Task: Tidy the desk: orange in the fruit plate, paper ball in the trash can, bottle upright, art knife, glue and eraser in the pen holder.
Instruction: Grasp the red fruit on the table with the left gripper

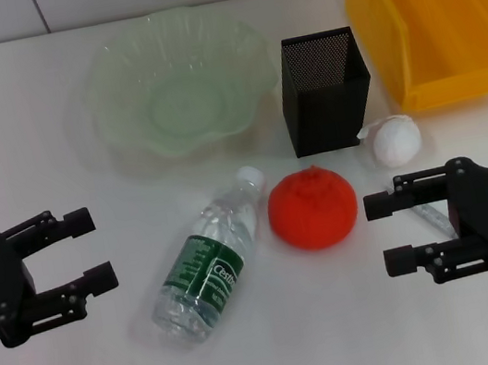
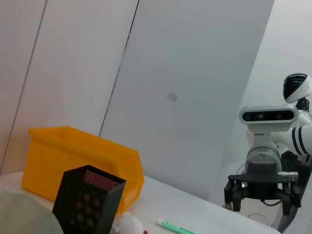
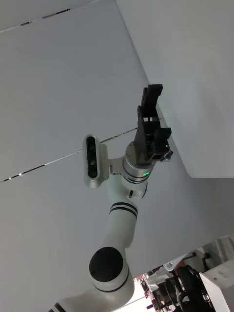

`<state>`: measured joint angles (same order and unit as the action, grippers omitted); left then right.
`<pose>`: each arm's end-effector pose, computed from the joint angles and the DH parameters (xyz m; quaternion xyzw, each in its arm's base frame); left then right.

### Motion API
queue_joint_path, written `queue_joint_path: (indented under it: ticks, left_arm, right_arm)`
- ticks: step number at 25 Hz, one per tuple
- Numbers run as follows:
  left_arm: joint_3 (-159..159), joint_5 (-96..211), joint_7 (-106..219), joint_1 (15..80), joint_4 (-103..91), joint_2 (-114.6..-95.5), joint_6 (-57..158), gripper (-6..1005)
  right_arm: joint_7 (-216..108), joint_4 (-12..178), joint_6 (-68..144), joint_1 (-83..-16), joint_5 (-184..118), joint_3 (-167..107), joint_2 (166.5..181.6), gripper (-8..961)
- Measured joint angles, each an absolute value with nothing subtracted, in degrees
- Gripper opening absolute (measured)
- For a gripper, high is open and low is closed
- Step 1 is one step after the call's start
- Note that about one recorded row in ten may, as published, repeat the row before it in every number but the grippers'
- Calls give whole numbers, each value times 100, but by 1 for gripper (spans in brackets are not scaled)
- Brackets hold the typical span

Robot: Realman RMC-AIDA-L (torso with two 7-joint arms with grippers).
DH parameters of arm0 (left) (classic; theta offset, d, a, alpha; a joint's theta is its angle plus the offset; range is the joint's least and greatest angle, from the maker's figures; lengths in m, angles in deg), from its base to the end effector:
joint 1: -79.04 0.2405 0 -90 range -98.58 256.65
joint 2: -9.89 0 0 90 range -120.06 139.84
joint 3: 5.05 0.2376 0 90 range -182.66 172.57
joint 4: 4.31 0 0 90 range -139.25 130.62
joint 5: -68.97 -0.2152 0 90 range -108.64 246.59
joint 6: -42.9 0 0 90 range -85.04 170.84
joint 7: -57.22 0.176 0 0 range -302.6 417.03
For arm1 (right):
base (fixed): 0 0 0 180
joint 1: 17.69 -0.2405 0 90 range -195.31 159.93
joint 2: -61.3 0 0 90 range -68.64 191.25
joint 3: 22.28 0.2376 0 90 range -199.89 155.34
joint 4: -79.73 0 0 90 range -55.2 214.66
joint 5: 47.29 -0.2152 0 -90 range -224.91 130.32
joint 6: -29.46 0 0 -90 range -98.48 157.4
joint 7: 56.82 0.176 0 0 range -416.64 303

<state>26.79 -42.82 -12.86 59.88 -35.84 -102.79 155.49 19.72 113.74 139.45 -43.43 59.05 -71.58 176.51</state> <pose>-0.2767 0.2462 0.0350 -0.9120 -0.2039 -0.3469 0.0799 0.2247 0.2637 -0.0070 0.9342 -0.1696 -0.3106 0.0455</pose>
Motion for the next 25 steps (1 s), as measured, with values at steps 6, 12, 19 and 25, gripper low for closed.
queue_joint_path:
  ticks: [6, 12, 19, 25]
  left_arm:
    - [2679, -4282, -1757, 5942, -3862, -10299, 15538, 784]
    - [2671, -4282, -2353, 5843, -4283, -10372, 15522, 781]
    - [3032, -4283, -3221, 5378, -4771, -10543, 15359, 778]
    - [3617, -4542, -3659, 4851, -5063, -10712, 14855, 775]
  right_arm:
    - [1972, 11374, 13869, -4289, 5861, -7135, 17622, 671]
    - [1968, 11378, 13852, -4205, 5884, -6729, 17593, 672]
    - [1885, 11456, 13812, -3824, 5909, -6451, 17514, 671]
    - [1882, 11506, 13776, -3334, 5920, -6209, 17432, 672]
